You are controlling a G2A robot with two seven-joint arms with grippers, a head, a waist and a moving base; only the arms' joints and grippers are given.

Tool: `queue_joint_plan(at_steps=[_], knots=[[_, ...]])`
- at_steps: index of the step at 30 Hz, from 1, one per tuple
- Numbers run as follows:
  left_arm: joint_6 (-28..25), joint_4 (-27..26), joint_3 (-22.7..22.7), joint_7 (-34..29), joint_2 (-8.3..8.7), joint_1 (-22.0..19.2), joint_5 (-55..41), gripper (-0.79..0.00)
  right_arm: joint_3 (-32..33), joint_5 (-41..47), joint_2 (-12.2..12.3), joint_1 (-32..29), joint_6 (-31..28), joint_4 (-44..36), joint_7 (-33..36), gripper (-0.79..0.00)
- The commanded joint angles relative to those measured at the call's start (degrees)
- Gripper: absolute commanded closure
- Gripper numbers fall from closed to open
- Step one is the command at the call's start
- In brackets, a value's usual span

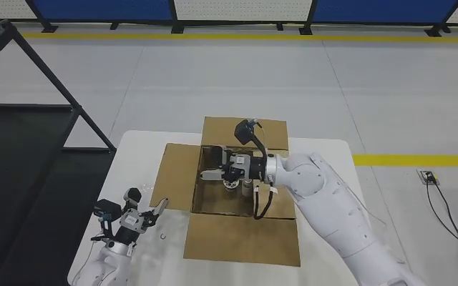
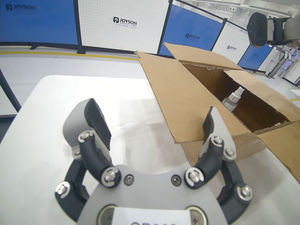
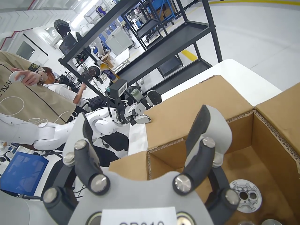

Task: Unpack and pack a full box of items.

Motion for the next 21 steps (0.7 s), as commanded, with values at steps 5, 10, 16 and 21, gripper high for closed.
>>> queue_joint_plan(at_steps=[5,10,16,21], knots=[[-0.1,-0.3,-0.1,-0.3,0.02,0.4,0.2,-0.785,0.0,0.0,0.0,0.0,0.0,0.0,0.0,-0.785],[-0.6,-2.2,-1.3,0.0,0.13,1.7,-0.8,-0.785,0.0,0.0,0.0,0.0,0.0,0.0,0.0,-0.785],[-0.7,-4.6,-2.8,0.4,0.22,3.4,-2.2,-0.785,0.0,0.0,0.0,0.0,0.0,0.0,0.0,-0.785],[-0.9,-7.5,-4.2,0.4,0.34,4.8,-2.5,-0.785,0.0,0.0,0.0,0.0,0.0,0.0,0.0,-0.785]])
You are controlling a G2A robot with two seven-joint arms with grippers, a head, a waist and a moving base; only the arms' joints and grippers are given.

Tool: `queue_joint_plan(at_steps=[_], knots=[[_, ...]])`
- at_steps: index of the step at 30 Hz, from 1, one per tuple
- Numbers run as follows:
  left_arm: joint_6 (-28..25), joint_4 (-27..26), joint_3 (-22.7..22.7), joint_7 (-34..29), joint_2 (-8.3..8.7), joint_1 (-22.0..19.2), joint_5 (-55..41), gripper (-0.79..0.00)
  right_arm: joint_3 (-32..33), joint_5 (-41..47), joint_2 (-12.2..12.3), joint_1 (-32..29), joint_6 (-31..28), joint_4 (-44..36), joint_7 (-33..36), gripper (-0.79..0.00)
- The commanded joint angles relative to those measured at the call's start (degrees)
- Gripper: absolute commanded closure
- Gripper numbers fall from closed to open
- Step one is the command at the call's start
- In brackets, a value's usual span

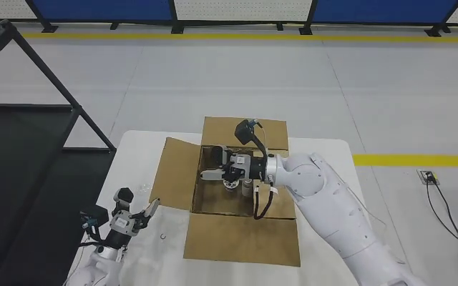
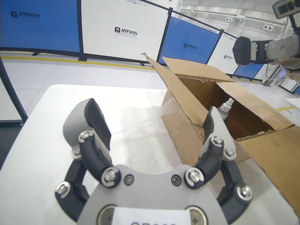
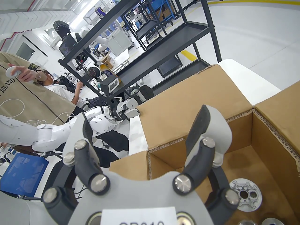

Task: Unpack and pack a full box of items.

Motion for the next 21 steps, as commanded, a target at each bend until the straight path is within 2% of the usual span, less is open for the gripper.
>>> queue_joint_plan(at_steps=[1,11,16,21], knots=[[0.0,-1.3,-0.6,0.1,0.05,0.6,0.0,-0.785,0.0,0.0,0.0,0.0,0.0,0.0,0.0,-0.785],[0.2,-6.2,-2.7,1.5,0.06,3.1,-1.5,-0.785,0.0,0.0,0.0,0.0,0.0,0.0,0.0,-0.785],[-0.2,-6.6,-4.6,3.7,0.01,4.1,-4.3,-0.785,-1.0,-0.5,-0.2,-1.6,3.0,-2.1,-1.4,-0.785],[-1.0,-5.8,-6.8,4.4,0.03,4.7,-7.0,-0.785,-4.4,0.3,-1.5,0.0,4.9,-0.9,-0.8,-0.785]])
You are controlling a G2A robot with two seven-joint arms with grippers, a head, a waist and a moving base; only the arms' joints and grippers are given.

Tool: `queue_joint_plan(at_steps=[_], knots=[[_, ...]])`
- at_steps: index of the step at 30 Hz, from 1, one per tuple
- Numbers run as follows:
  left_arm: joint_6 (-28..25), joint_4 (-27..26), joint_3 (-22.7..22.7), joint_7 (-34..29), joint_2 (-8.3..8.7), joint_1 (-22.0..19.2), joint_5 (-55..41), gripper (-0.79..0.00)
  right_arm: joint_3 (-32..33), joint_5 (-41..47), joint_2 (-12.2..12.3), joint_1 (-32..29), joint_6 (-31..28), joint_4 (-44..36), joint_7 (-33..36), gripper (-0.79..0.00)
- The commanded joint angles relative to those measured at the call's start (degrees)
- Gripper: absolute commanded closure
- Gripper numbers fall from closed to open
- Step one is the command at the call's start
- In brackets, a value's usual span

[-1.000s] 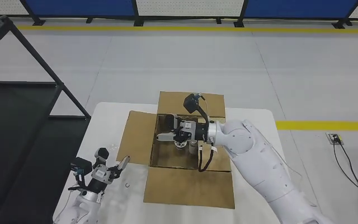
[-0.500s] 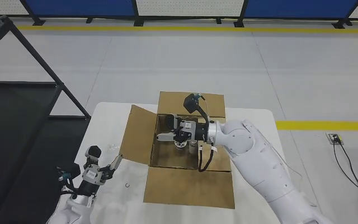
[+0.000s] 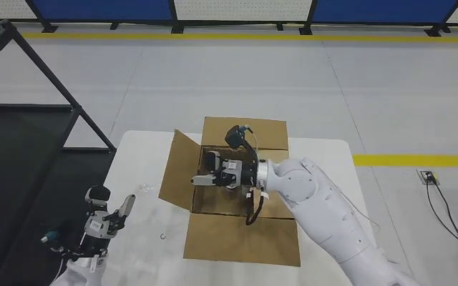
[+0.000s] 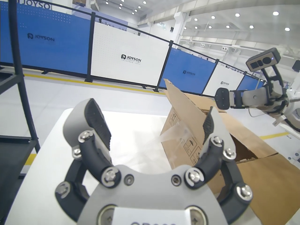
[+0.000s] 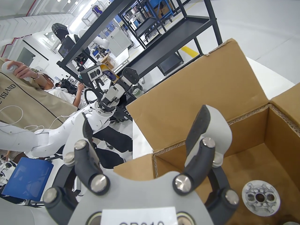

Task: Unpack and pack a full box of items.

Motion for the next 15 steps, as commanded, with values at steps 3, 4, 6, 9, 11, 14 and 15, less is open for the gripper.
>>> queue_joint_plan(at_steps=[3,4,6,9,11,14,15], knots=[[-0.1,1.2,-1.4,0.6,0.0,0.4,-1.0,-0.785,-3.2,0.6,-1.4,2.3,0.5,2.5,0.3,-0.785],[-0.1,1.6,-1.6,0.8,-0.01,0.5,-1.3,-0.785,-4.0,0.8,-1.8,2.9,0.7,3.3,0.1,-0.785],[-0.3,2.2,-2.0,1.1,-0.04,0.5,-1.7,-0.785,-5.7,1.1,-2.8,4.2,1.3,4.9,-0.2,-0.785],[-0.5,3.1,-2.6,1.6,-0.08,0.8,-2.5,-0.785,-8.0,1.2,-4.2,6.1,1.8,7.1,-1.0,-0.785],[-0.7,3.6,-2.9,1.8,-0.11,0.9,-2.9,-0.785,-9.5,0.9,-5.2,7.4,2.4,8.8,-1.6,-0.785],[-0.9,4.2,-3.4,2.0,-0.15,1.0,-3.4,-0.785,-11.4,0.7,-6.7,9.1,2.7,11.2,-2.3,-0.785],[-1.0,4.3,-3.6,2.0,-0.16,1.0,-3.5,-0.785,-11.9,0.8,-7.1,9.6,2.7,12.1,-2.4,-0.785]])
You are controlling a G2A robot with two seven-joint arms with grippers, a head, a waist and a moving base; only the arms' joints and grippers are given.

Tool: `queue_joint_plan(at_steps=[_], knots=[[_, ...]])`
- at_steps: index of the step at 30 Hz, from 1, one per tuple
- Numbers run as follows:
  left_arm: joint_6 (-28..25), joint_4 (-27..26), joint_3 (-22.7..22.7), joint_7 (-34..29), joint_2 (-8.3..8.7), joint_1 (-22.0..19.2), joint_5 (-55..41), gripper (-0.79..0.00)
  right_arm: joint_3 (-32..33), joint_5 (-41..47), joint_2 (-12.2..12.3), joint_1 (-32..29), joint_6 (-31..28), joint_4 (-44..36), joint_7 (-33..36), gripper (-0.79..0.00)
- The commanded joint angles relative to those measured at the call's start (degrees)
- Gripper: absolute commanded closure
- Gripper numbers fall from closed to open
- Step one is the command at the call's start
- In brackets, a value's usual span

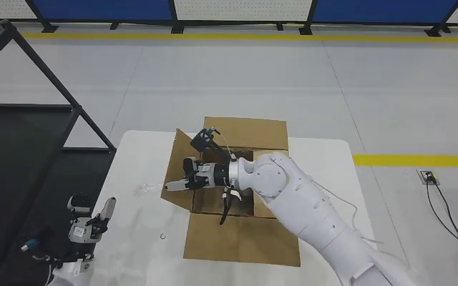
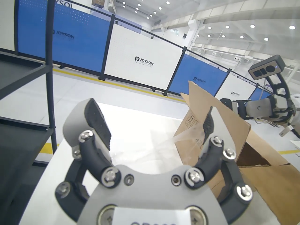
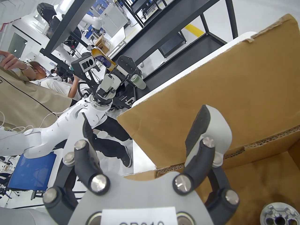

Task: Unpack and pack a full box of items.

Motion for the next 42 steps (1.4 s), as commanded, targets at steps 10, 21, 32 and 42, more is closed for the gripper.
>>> queue_joint_plan(at_steps=[10,21,32,42], knots=[[-0.7,1.0,-0.7,-0.6,-0.11,-0.2,-0.6,-0.785,-4.6,1.0,-4.8,3.6,-1.0,9.2,-0.8,-0.785],[-2.5,1.9,-0.5,-2.0,-0.18,-1.0,-0.9,-0.785,-6.7,0.9,-8.7,5.2,-2.1,16.4,-2.7,-0.785],[-3.3,1.1,-0.2,-2.4,-0.3,-0.5,-0.2,-0.785,-6.9,1.6,-11.4,5.8,-4.8,21.8,-2.7,-0.785],[-3.9,-1.6,-1.0,-1.9,-0.41,0.8,-0.6,-0.785,-5.2,1.0,-11.8,6.4,-11.6,25.2,-4.7,-0.785]])
